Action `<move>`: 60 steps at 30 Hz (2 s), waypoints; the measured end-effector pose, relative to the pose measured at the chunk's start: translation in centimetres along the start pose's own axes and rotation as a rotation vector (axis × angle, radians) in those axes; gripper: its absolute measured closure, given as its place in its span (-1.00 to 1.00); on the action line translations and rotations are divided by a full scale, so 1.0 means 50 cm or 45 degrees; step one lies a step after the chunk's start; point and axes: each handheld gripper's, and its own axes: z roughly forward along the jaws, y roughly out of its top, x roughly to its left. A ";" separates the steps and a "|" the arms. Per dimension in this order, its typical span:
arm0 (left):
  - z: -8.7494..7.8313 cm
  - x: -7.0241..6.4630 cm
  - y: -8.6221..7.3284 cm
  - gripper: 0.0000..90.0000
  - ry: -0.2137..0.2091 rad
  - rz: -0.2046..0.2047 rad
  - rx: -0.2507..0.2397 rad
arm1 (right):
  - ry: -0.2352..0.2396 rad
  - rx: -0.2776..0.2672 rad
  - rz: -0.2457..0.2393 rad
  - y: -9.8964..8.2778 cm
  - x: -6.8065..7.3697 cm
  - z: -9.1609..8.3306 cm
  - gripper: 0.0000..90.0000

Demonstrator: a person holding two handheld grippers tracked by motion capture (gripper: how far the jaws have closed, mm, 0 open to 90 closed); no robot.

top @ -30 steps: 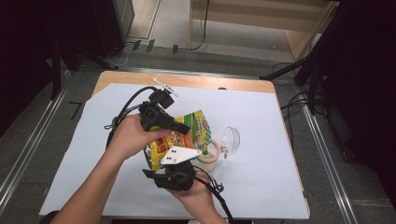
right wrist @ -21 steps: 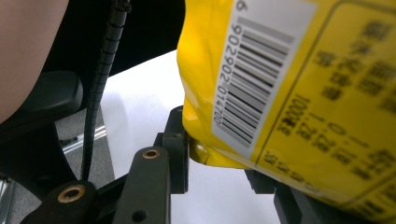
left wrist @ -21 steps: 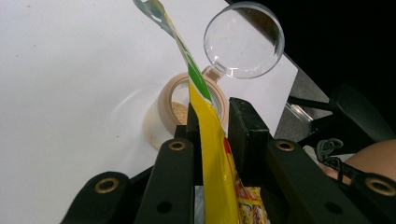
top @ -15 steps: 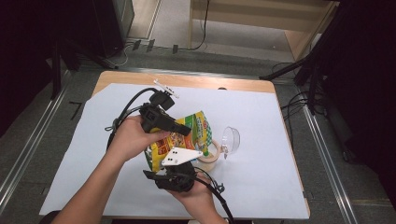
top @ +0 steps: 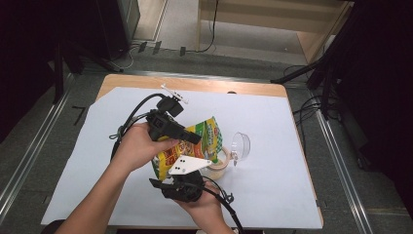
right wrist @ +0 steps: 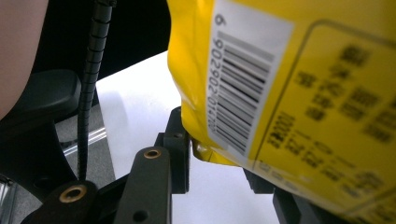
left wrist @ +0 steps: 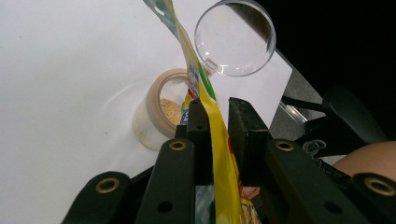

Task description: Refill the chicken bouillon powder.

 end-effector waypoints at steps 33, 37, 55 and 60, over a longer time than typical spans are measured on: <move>-0.005 0.001 -0.001 0.77 -0.080 -0.070 -0.005 | 0.013 -0.001 0.002 0.000 -0.002 0.003 0.57; -0.005 -0.004 -0.001 0.77 -0.075 -0.068 -0.008 | 0.017 -0.003 0.018 -0.001 -0.008 0.005 0.59; 0.000 0.004 0.007 0.74 -0.093 -0.081 -0.029 | 0.091 -0.029 0.109 0.005 -0.013 0.002 0.59; 0.000 0.008 0.007 0.74 -0.099 -0.083 -0.029 | 0.074 -0.025 0.087 0.006 -0.011 0.001 0.58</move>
